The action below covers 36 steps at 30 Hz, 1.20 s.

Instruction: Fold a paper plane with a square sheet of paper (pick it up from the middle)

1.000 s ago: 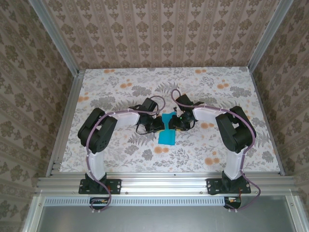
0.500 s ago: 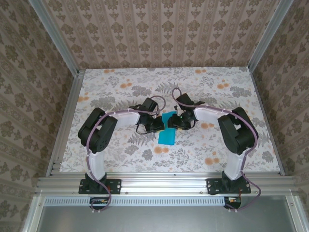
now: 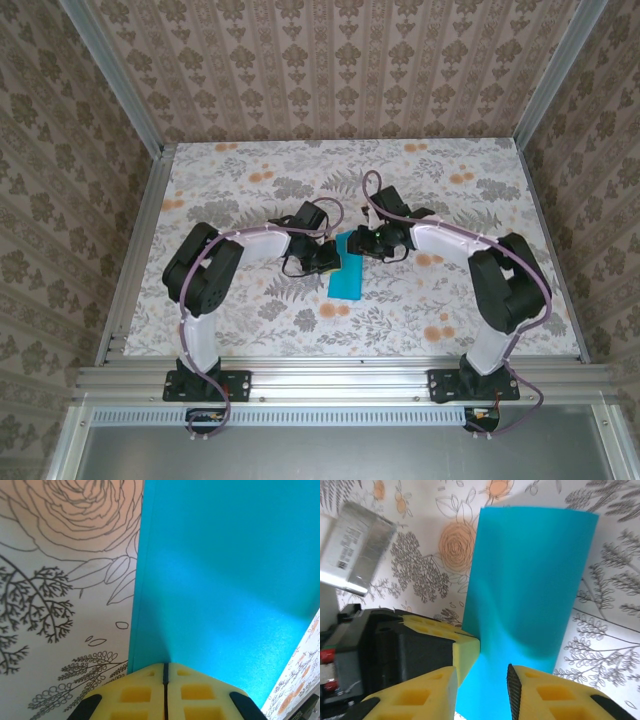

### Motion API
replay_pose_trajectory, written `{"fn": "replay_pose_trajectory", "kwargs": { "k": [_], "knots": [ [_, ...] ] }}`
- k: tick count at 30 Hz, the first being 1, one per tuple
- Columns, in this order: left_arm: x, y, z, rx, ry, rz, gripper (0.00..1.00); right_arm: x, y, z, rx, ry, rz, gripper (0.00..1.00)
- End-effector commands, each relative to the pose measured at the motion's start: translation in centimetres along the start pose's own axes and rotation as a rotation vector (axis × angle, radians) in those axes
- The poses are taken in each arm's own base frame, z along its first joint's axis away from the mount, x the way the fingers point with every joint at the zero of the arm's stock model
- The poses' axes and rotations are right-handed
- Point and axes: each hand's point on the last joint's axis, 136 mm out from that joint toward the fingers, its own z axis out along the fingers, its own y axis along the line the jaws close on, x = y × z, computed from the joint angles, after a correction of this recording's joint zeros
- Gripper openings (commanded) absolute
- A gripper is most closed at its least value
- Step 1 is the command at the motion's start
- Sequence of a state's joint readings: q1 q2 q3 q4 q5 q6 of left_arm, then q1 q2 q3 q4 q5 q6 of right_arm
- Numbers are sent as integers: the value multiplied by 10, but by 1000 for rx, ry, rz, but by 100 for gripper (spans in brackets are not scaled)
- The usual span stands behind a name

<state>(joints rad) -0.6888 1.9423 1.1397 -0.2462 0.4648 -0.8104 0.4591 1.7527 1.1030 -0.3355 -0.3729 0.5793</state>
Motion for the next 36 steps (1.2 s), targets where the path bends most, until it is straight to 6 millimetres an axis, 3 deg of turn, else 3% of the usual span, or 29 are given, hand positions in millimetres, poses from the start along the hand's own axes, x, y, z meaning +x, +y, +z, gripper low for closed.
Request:
{"fn": "replay_pose_trajectory", "kwargs": {
  "k": [1,13,16,22,25,31,36],
  "knots": [
    [23,44,18,-156,81,-40,9,15,-5,17,-21,67,21,32],
    [27,50,22,-171,98,-56,9,30,-55,32,87,74,65,21],
    [28,51,23,-172,101,-56,9,29,-56,33,102,77,71,16],
    [29,51,22,-172,100,-51,8,25,-20,12,56,57,12,14],
    [29,50,23,-170,101,-51,8,29,-9,12,-11,65,37,14],
    [29,51,23,-179,98,-56,8,57,-30,28,-4,142,92,14],
    [29,52,23,-186,93,-58,8,65,-49,28,25,148,118,14]
  ]
}}
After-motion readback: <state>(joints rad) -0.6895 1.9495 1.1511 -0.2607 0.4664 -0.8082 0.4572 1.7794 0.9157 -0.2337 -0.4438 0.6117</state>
